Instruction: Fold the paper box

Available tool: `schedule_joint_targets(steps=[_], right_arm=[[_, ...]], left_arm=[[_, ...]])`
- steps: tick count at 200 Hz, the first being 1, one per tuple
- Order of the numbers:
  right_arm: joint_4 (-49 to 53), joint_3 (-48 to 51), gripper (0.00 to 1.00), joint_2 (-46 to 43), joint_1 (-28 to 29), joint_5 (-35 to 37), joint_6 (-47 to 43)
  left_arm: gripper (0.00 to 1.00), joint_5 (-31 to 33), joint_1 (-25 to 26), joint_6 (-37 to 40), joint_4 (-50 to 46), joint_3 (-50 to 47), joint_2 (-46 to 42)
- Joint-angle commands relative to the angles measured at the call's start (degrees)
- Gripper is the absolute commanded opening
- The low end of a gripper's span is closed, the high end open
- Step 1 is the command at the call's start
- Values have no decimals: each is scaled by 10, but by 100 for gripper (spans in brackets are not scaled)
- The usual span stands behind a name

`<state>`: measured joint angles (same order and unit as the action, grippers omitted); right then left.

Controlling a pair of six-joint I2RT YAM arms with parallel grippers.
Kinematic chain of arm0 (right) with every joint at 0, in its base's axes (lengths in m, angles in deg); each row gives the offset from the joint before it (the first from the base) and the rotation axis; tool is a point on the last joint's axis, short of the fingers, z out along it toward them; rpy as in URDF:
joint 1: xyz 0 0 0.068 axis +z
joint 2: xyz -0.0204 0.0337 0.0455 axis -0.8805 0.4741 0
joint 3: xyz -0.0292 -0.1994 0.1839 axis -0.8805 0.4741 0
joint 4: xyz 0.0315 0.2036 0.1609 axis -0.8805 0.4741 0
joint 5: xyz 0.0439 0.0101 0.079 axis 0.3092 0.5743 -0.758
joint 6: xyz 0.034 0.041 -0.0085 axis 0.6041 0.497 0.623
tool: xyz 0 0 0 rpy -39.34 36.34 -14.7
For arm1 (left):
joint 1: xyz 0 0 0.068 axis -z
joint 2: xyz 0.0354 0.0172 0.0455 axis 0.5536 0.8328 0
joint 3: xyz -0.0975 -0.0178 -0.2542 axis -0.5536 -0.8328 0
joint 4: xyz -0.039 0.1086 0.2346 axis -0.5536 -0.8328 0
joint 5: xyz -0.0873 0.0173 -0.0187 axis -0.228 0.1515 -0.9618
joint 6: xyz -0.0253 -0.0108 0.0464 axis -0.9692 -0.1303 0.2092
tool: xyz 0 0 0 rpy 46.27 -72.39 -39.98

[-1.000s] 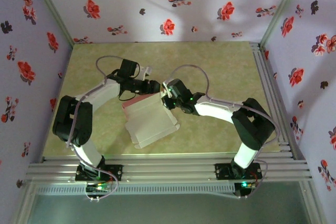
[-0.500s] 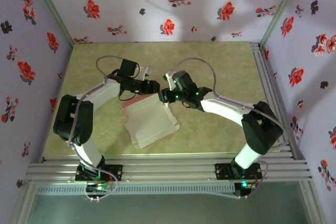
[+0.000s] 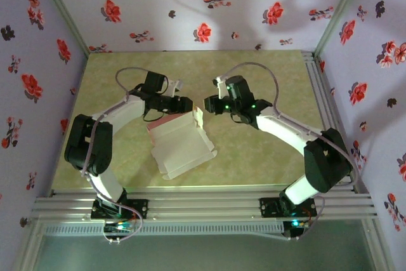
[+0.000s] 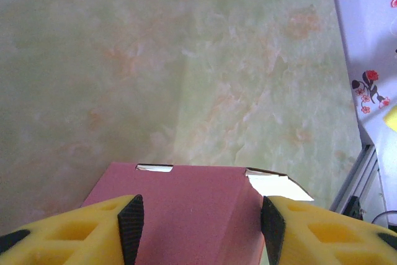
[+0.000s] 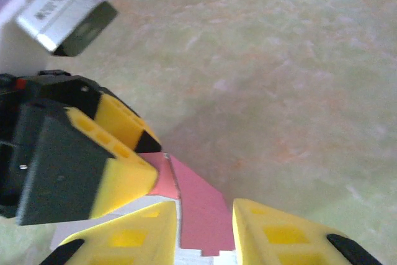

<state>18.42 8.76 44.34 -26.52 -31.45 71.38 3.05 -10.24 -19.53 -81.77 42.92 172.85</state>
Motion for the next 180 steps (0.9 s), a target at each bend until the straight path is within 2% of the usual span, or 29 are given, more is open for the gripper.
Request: schedule_joint_targets(steps=[1, 49, 125, 180], right_arm=[[49, -12, 30, 32, -6, -9, -26], [46, -12, 31, 87, -7, -21, -50], [13, -9, 34, 104, -5, -103, -38], [6, -19, 36, 123, 2, -122, -39]], left_arm=[[54, 4, -3, 14, -16, 1, 15], [54, 3, -2, 10, -11, 1, 15], [54, 2, -2, 3, -5, 7, 20], [54, -3, -2, 0, -5, 13, 25]])
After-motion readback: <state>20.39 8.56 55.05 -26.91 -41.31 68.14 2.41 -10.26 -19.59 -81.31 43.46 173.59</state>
